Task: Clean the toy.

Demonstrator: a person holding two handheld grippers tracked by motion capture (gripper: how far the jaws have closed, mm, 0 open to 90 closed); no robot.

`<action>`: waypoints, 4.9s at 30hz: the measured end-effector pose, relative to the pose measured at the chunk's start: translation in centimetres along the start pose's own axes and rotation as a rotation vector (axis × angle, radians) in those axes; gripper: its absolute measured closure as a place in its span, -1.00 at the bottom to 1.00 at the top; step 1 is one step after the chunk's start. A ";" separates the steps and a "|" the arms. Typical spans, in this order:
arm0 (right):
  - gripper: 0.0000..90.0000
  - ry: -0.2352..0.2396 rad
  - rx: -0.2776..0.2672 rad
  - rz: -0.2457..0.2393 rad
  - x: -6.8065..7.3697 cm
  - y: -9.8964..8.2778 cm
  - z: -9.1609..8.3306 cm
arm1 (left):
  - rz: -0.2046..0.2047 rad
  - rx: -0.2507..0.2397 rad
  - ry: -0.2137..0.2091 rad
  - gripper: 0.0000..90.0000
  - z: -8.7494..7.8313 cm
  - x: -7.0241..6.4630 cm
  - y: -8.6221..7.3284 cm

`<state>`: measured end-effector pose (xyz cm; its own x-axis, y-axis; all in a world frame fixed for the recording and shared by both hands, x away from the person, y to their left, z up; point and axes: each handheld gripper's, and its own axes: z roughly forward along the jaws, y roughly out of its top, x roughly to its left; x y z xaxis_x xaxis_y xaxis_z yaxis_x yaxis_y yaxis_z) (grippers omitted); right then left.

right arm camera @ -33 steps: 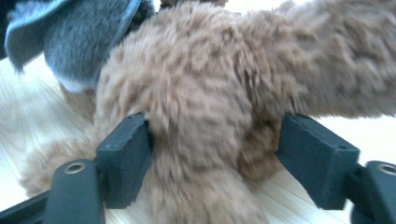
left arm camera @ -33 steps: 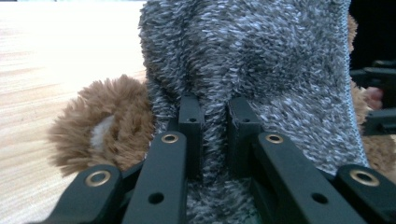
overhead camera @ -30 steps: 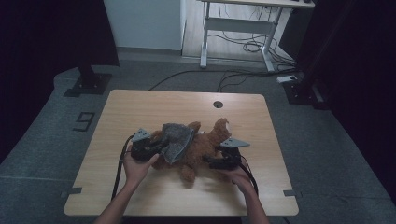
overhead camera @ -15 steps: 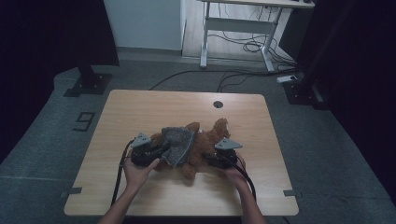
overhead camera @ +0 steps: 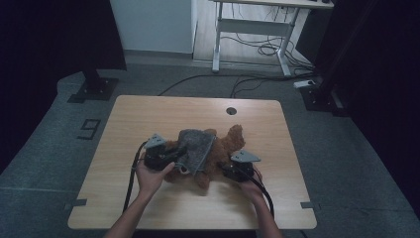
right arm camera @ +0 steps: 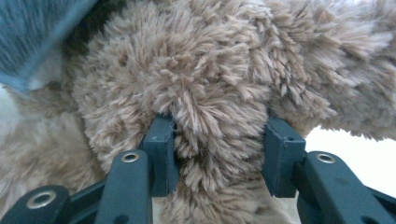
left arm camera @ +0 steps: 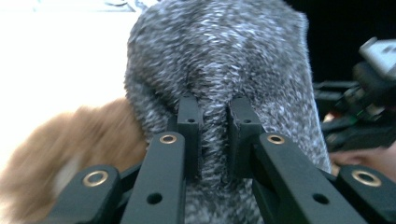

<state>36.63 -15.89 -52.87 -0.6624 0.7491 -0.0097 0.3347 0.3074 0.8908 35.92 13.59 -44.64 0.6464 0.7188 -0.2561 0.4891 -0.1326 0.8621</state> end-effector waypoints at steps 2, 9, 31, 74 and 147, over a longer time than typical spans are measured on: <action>0.20 0.000 -0.004 -0.009 0.2 -0.3 -0.2 | 0.026 0.001 -0.022 0.72 0.9 -1.5 1.1; 0.23 0.004 0.010 -0.025 0.3 -1.0 -0.4 | 0.150 0.071 0.009 0.70 5.5 -6.0 3.1; 0.37 0.004 0.043 -0.043 -0.1 -1.9 -1.0 | 0.013 0.047 0.076 0.68 0.3 0.9 -0.4; 0.38 0.031 0.027 -0.037 -0.5 -2.1 -1.1 | 0.031 -0.035 -0.016 0.81 -2.3 0.4 1.3; 0.38 0.041 0.026 -0.038 -0.7 -2.1 -1.0 | -0.013 0.054 0.237 0.87 -6.0 6.7 -0.9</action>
<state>35.65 -17.65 -54.30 -0.7019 0.7118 -0.0238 0.3260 0.3508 0.8779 36.26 22.65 -44.53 0.4877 0.8597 -0.1521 0.5316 -0.1543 0.8329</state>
